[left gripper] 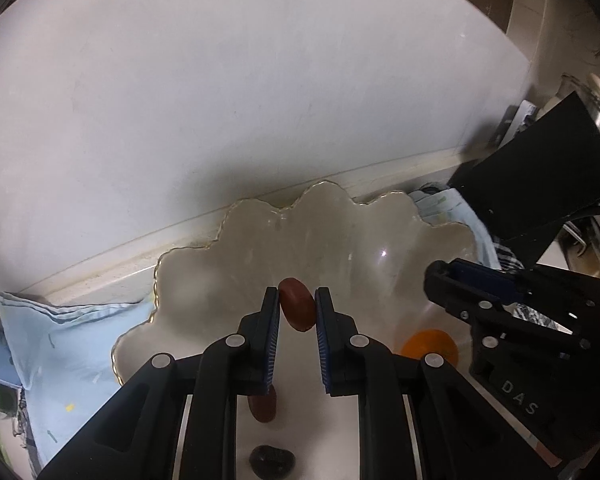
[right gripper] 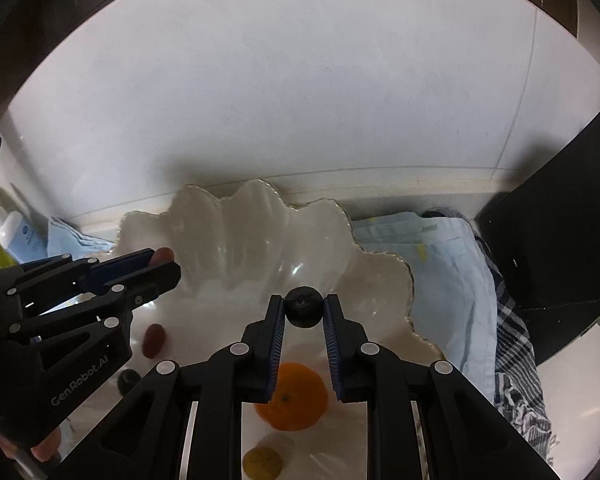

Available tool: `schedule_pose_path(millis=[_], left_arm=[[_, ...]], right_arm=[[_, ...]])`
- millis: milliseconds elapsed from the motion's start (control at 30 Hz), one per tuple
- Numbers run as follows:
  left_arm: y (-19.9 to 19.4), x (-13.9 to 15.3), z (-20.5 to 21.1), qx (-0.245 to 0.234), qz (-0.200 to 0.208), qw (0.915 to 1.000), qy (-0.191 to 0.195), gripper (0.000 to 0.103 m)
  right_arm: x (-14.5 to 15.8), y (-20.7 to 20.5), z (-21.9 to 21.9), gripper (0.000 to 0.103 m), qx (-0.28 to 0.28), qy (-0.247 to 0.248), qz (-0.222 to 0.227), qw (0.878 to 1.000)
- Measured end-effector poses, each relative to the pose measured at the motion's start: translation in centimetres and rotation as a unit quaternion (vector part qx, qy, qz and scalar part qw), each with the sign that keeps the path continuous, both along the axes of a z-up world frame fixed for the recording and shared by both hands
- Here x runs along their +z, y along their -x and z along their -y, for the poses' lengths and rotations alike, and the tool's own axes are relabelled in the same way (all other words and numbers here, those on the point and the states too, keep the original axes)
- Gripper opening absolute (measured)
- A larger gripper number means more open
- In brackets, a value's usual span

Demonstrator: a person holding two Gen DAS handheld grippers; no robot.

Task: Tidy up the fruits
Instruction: 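Open the right gripper to drop the plum while the left drops the date into the bowl, then move both open grippers back from the bowl toward the remaining fruits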

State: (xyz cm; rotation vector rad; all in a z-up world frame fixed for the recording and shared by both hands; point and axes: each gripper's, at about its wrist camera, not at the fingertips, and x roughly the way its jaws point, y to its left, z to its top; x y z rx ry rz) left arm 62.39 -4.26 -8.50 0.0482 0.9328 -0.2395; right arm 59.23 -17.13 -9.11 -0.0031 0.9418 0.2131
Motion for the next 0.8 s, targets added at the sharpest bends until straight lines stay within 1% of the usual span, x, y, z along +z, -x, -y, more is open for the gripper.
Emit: schedule_pose_path(millis=[67, 100, 133, 200, 233, 267, 333, 467, 500, 533, 633, 733, 800], left_arm=[[-0.2, 0.0, 0.0, 0.003, -0.001, 1.0, -0.004, 0.027], [-0.3, 0.0, 0.0, 0.005, -0.001, 1.0, -0.003, 0.035], [-0.4, -0.1, 0.2, 0.005, 0.0, 1.0, -0.004, 0.038], [-0.4, 0.0, 0.3, 0.009, 0.004, 0.9999, -0.01, 0.039], [-0.4, 0.1, 0.3, 0.013, 0.005, 0.9998, -0.017, 0.044], [-0.3, 0.2, 0.2, 0.015, 0.005, 0.9997, -0.021, 0.046], [0.1, 0.6, -0.1, 0.025, 0.012, 0.9991, -0.032, 0.055], [1.0, 1.6, -0.2, 0.033, 0.034, 0.9973, -0.056, 0.062], [1.4, 2.0, -0.3, 0.036, 0.043, 0.9967, -0.06, 0.065], [1.8, 2.4, -0.4, 0.037, 0.05, 0.9962, -0.061, 0.069], [3.2, 3.8, -0.8, 0.041, 0.073, 0.9947, -0.06, 0.074], [4.7, 5.1, -1.3, 0.041, 0.094, 0.9928, -0.062, 0.08], [6.1, 6.0, -1.4, 0.039, 0.111, 0.9911, -0.063, 0.083]], right_arm=[[-0.1, -0.2, 0.1, 0.022, -0.001, 0.0, -0.003, 1.0], [-0.1, -0.3, 0.2, 0.022, -0.003, -0.001, -0.005, 1.0], [-0.1, -0.4, 0.3, 0.023, -0.006, -0.002, -0.006, 1.0], [-0.1, -0.5, 0.5, 0.028, -0.009, -0.001, -0.007, 1.0], [0.0, -0.5, 0.6, 0.031, -0.012, -0.001, -0.006, 1.0], [0.1, -0.5, 0.7, 0.033, -0.015, 0.0, -0.004, 1.0], [0.3, -0.4, 0.8, 0.035, -0.016, -0.001, -0.004, 1.0], [1.3, 0.2, 0.8, 0.041, -0.019, 0.005, 0.01, 1.0], [1.7, 0.5, 0.8, 0.042, -0.018, 0.007, 0.015, 1.0], [2.1, 0.8, 0.8, 0.044, -0.018, 0.008, 0.022, 1.0], [3.4, 2.0, 0.8, 0.048, -0.017, 0.01, 0.04, 0.999], [4.6, 3.2, 0.8, 0.048, -0.015, 0.009, 0.054, 0.998], [5.2, 4.0, 1.0, 0.048, -0.016, 0.005, 0.063, 0.998]])
